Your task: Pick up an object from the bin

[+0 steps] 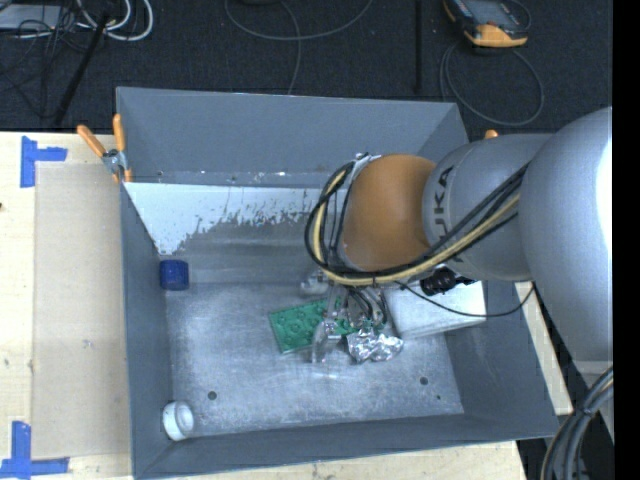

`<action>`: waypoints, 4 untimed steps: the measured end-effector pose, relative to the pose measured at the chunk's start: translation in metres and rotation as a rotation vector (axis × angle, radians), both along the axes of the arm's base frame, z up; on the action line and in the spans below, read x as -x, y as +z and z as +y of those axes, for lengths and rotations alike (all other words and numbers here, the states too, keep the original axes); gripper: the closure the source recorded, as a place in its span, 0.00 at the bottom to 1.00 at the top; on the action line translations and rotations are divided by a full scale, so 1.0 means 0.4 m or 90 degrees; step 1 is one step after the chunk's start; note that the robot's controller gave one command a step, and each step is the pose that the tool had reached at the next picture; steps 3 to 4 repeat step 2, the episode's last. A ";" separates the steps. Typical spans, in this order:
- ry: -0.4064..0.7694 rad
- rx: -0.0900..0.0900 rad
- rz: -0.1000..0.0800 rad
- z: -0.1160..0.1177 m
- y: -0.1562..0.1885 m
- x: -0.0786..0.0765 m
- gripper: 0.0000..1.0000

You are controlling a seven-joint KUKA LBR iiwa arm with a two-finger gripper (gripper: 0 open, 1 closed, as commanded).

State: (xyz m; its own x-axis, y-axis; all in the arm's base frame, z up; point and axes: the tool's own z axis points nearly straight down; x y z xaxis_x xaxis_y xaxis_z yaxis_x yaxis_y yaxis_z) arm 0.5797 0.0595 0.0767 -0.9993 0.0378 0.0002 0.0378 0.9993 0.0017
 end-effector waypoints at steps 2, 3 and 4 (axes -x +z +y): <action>-0.001 0.000 -0.005 0.003 0.219 -0.010 1.00; -0.001 0.000 -0.005 0.003 0.219 -0.010 1.00; -0.001 0.000 -0.005 0.003 0.219 -0.010 1.00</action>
Offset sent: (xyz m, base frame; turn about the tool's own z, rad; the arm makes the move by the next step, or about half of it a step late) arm 0.0000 0.0000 0.0000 0.0000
